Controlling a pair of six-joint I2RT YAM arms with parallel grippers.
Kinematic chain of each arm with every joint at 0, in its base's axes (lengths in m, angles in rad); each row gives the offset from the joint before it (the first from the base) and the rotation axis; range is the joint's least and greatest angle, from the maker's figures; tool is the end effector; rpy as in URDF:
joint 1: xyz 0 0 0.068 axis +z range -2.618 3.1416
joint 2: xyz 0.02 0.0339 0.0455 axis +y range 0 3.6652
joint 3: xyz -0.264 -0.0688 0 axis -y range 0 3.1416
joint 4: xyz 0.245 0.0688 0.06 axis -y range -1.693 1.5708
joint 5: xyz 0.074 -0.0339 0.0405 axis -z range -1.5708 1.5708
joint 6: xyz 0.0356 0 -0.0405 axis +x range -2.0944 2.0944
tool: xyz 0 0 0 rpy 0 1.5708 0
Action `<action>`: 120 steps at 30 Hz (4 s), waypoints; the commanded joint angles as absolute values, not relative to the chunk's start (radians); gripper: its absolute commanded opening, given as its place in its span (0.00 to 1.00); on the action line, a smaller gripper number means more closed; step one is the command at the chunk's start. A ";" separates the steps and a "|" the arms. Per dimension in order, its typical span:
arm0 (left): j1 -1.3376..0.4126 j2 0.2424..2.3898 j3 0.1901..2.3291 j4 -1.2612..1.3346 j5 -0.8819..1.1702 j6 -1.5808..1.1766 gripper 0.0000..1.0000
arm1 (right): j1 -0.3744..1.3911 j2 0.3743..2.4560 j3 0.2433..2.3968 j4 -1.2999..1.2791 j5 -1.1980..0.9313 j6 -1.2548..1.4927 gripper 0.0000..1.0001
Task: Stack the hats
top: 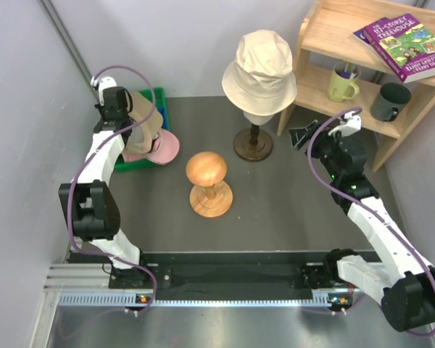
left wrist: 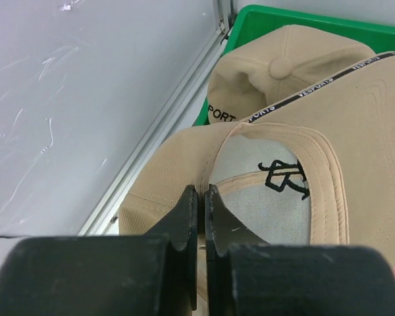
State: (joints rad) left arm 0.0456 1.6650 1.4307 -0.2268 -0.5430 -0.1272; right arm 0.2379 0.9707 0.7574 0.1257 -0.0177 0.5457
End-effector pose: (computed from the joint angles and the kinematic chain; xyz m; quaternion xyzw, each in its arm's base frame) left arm 0.3894 0.0362 0.3313 -0.2114 0.8036 0.2071 0.5164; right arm 0.2255 0.0553 0.3286 0.1071 0.7296 0.2640 0.6218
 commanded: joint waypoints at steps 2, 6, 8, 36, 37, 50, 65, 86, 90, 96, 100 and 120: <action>0.051 1.562 1.431 -0.129 -0.454 -0.068 0.00 | 0.250 0.973 0.902 0.150 -0.083 0.491 0.80; 0.051 1.450 1.393 -0.115 -0.347 -0.023 0.00 | 0.255 0.959 0.963 0.108 -0.107 0.517 0.80; 0.051 1.384 1.381 -0.121 -0.280 -0.015 0.00 | 0.259 0.951 0.994 0.092 -0.112 0.573 0.80; -0.638 1.212 1.551 -0.186 -0.281 -0.071 0.00 | 0.652 0.977 0.973 0.204 -0.121 1.575 0.84; -0.687 1.210 1.540 -0.173 -0.299 -0.075 0.00 | 0.656 0.980 0.962 0.225 -0.124 1.604 0.84; -0.974 1.206 1.503 -0.169 -0.383 0.046 0.00 | 0.658 0.950 0.732 0.345 -0.110 1.795 0.82; -1.025 1.089 1.425 -0.251 -0.409 0.092 0.00 | 0.658 0.936 0.621 0.474 -0.075 1.858 0.28; -1.025 0.707 1.387 -0.569 -0.879 0.061 0.97 | 0.658 1.086 0.726 0.586 -0.221 1.488 0.00; -1.025 0.722 1.391 -0.580 -0.928 0.055 0.98 | 0.658 1.094 0.716 0.566 -0.251 1.447 0.00; -1.025 0.778 1.359 -0.509 -0.950 0.051 0.99 | 0.658 1.104 0.689 0.569 -0.291 1.427 0.00; -1.023 0.811 1.370 -0.459 -0.898 0.072 0.99 | 0.658 1.082 0.673 0.499 -0.313 1.355 0.00; -1.019 1.051 1.359 -0.417 -0.830 -0.145 0.99 | 0.583 1.009 0.466 0.538 -0.351 1.103 0.00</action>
State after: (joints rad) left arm -1.0237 1.0828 1.4212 -0.4629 -0.8555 -0.0326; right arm 0.6224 1.0153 0.5045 0.3801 -0.3233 1.1671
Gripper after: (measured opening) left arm 0.990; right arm 0.036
